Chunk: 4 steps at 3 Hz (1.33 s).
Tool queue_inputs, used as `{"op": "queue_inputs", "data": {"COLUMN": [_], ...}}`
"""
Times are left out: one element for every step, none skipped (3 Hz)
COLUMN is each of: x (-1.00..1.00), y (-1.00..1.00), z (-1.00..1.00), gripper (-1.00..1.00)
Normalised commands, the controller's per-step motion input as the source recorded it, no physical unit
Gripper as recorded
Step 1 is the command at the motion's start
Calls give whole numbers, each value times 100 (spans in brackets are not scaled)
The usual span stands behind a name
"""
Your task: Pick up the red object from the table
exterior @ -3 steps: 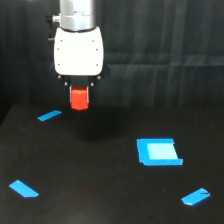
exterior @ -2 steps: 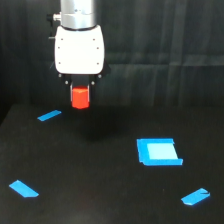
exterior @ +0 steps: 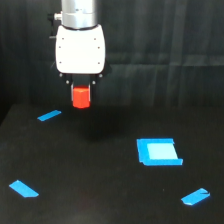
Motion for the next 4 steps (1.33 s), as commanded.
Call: {"op": "queue_inputs", "data": {"x": [6, 4, 8, -9], "y": [2, -1, 2, -4], "z": [16, -2, -2, 8], "gripper": [-100, -100, -100, -100]}}
